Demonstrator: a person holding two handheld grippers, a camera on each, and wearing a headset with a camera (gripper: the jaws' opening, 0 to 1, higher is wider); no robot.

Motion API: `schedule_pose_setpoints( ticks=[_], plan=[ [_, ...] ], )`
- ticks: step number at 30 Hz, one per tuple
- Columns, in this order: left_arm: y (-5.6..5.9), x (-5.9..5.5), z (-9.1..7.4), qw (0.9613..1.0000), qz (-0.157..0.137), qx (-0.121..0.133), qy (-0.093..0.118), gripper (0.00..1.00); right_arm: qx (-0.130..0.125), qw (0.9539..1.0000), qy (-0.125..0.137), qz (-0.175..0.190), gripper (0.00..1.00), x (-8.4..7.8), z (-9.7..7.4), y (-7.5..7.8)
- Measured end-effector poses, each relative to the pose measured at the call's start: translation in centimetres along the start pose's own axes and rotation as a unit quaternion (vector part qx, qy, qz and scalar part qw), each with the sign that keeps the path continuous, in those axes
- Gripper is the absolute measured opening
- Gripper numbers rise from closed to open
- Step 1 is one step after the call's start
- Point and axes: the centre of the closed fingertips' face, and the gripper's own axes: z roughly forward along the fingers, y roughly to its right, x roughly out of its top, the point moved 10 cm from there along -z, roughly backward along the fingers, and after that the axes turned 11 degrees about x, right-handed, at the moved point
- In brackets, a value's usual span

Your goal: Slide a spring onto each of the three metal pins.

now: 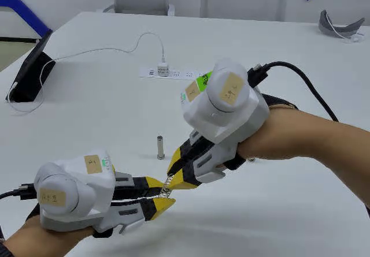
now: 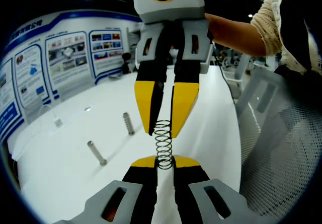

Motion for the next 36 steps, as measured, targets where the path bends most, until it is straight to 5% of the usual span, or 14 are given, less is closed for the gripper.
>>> schedule_pose_setpoints(
  ticks=[36],
  plan=[
    [-0.71, -0.28, -0.16, 0.9988, -0.038, 0.024, 0.019, 0.12, -0.009, 0.9991, 0.036, 0.020, 0.12, 0.41, 0.76, 0.89]
  ],
)
